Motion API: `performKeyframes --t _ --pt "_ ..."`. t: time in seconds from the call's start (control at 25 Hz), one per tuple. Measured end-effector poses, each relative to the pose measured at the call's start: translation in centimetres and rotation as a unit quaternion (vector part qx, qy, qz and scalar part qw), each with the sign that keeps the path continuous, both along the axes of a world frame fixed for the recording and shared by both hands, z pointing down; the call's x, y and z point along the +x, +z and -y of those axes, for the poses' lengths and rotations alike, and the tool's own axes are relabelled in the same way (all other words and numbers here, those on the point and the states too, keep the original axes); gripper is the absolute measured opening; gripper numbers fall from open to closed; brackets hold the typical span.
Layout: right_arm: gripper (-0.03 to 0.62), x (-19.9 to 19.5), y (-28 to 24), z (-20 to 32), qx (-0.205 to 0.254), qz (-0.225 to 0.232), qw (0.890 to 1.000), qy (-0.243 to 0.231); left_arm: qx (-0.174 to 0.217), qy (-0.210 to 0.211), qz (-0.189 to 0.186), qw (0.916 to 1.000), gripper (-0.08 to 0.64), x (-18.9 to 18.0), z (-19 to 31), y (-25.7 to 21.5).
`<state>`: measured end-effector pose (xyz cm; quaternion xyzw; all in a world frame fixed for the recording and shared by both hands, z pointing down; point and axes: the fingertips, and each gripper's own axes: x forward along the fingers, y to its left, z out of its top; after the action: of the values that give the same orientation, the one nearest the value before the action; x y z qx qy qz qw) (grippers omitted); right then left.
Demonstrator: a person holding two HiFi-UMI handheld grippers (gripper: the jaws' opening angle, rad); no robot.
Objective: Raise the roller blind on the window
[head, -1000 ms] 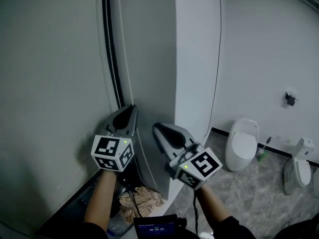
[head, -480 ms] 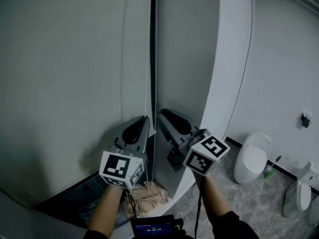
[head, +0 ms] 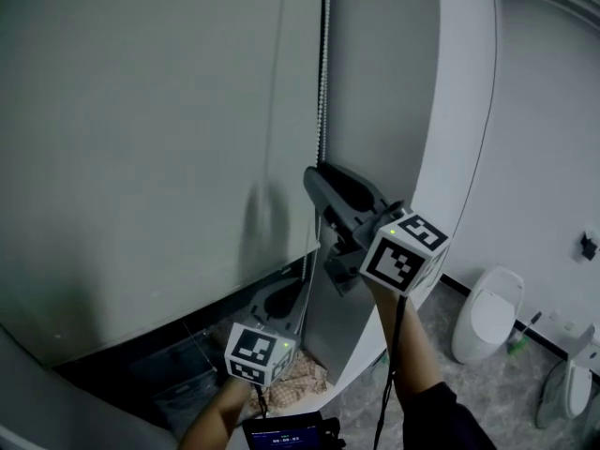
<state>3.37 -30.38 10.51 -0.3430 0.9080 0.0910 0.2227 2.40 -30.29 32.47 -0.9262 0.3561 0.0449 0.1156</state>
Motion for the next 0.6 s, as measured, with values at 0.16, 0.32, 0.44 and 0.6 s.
performKeyframes --t 0.16,0.32,0.44,0.6 --pt "0.071 0.6 0.8 0.6 0.000 0.005 1.000 0.015 -0.031 0.011 0.010 0.9994 0.012 0.7 -0.6 5.6" --pt "0.047 0.9 1.1 0.9 0.004 0.006 0.999 0.036 -0.031 0.012 0.013 0.9994 0.012 0.3 -1.0 6.1" --pt "0.017 1.0 1.2 1.1 0.011 -0.003 0.999 0.051 -0.024 0.003 0.019 0.9995 0.012 -0.1 -0.8 5.9" --pt "0.015 1.2 1.2 0.4 0.032 -0.016 0.997 0.070 -0.019 0.008 -0.016 0.9997 0.014 -1.3 -1.1 4.3"
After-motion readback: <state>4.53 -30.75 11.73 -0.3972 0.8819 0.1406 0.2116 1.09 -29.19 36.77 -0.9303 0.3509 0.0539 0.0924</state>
